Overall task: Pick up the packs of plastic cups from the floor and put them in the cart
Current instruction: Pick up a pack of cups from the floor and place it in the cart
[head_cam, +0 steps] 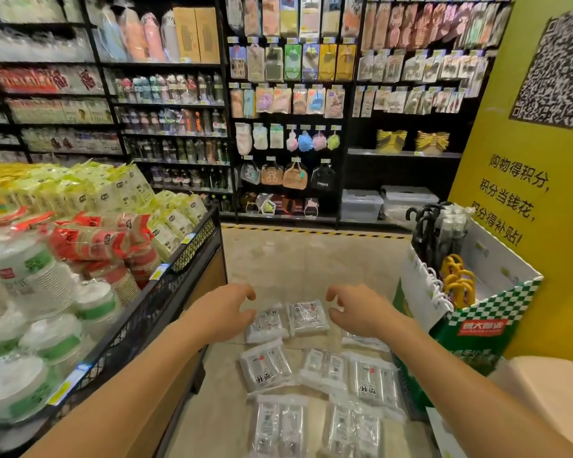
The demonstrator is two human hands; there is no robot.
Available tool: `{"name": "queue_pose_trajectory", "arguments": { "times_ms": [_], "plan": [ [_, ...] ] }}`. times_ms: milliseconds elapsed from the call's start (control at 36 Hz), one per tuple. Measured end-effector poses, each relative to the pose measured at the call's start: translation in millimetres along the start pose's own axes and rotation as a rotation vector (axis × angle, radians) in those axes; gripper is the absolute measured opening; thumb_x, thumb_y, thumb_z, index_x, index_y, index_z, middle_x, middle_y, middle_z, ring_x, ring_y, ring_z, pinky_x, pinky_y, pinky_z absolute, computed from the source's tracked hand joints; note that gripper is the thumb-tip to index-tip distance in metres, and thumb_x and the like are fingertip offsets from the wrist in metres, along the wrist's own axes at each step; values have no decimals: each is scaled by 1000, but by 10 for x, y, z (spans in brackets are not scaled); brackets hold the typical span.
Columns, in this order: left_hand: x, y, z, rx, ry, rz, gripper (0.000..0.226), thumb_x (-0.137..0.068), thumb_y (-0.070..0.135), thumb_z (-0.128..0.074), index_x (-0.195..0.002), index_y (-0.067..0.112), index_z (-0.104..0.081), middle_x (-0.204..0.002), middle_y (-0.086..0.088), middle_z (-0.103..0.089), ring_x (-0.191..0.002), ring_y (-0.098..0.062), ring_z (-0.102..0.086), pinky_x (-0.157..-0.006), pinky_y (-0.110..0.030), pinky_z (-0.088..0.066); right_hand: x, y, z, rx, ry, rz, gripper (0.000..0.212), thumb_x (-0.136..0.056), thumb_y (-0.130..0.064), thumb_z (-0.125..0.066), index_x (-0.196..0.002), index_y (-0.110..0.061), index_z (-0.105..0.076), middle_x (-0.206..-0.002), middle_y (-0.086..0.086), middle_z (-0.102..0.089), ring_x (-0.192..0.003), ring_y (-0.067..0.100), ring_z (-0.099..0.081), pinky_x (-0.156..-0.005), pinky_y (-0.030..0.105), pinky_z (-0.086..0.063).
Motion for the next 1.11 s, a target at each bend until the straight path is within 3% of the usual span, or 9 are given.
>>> {"name": "queue_pose_trajectory", "arguments": {
  "times_ms": [250, 333, 583, 667, 750, 889, 1000, 1111],
  "plan": [
    [-829, -258, -373, 84, -3, 29, 38, -98, 36, -48, -133, 22, -51, -126, 1, -57, -101, -15, -58, -83, -30, -47, -968, 348, -394, -44, -32, 5, 40, -96, -35, -50, -134, -25, -51, -128, 3, -62, -112, 25, -59, -93, 43, -51],
    [-1155, -371, -571, 117, -11, 36, 38, -98, 33, -48, -135, 22, -50, -129, 1, -56, -111, -15, -56, -88, -28, -45, -1370, 509, -612, -63, -55, 6, 40, -96, -33, -50, -135, -24, -52, -127, 3, -62, -111, 25, -59, -92, 41, -50],
    [-2023, -828, -1635, 252, -59, 143, 43, -97, 25, -52, -139, 23, -46, -130, 2, -56, -112, -14, -54, -87, -27, -43, -2412, 939, -1681, -168, -142, -51, 39, -97, -32, -54, -134, -22, -51, -130, 2, -60, -115, 23, -58, -94, 39, -49],
    [-2214, -1070, -2162, 325, -94, 200, 43, -97, 22, -54, -139, 20, -47, -132, 0, -56, -118, -16, -53, -90, -23, -38, -2665, 1061, -2254, -202, -202, -83, 39, -96, -34, -53, -134, -24, -51, -127, 3, -61, -113, 22, -59, -92, 38, -49],
    [-2338, -1352, -2798, 375, -173, 257, 42, -97, 20, -55, -138, 18, -47, -128, -2, -55, -117, -16, -52, -84, -19, -34, -2859, 1197, -2941, -254, -290, -125, 39, -96, -37, -51, -135, -27, -49, -124, 1, -62, -108, 21, -59, -91, 40, -50],
    [-2470, -1888, -4022, 457, -323, 353, 48, -97, 23, -54, -142, 25, -40, -125, 7, -49, -107, -7, -48, -86, -22, -40, -3078, 1448, -4267, -351, -417, -187, 42, -97, -37, -52, -137, -26, -48, -124, 3, -62, -103, 18, -61, -84, 32, -46],
    [-2592, -2345, -5094, 465, -397, 400, 52, -96, 28, -54, -144, 31, -34, -125, 2, -51, -103, -12, -52, -85, -28, -45, -3267, 1652, -5335, -437, -453, -236, 41, -97, -36, -54, -137, -25, -48, -120, 5, -63, -93, 14, -59, -83, 32, -48],
    [-2714, -2730, -6208, 434, -443, 422, 60, -96, 32, -53, -148, 37, -24, -128, 3, -49, -105, -9, -49, -86, -26, -43, -3449, 1862, -6417, -485, -451, -303, 45, -97, -39, -55, -140, -30, -45, -120, 2, -62, -102, 15, -60, -88, 36, -49]
  ]
}}
Point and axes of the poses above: each hand's wrist, its own x-axis away from the middle knuckle, its own z-axis out of the back of the hand, y = z × x, the point moved 2 cm from there along -x, towards the middle knuckle
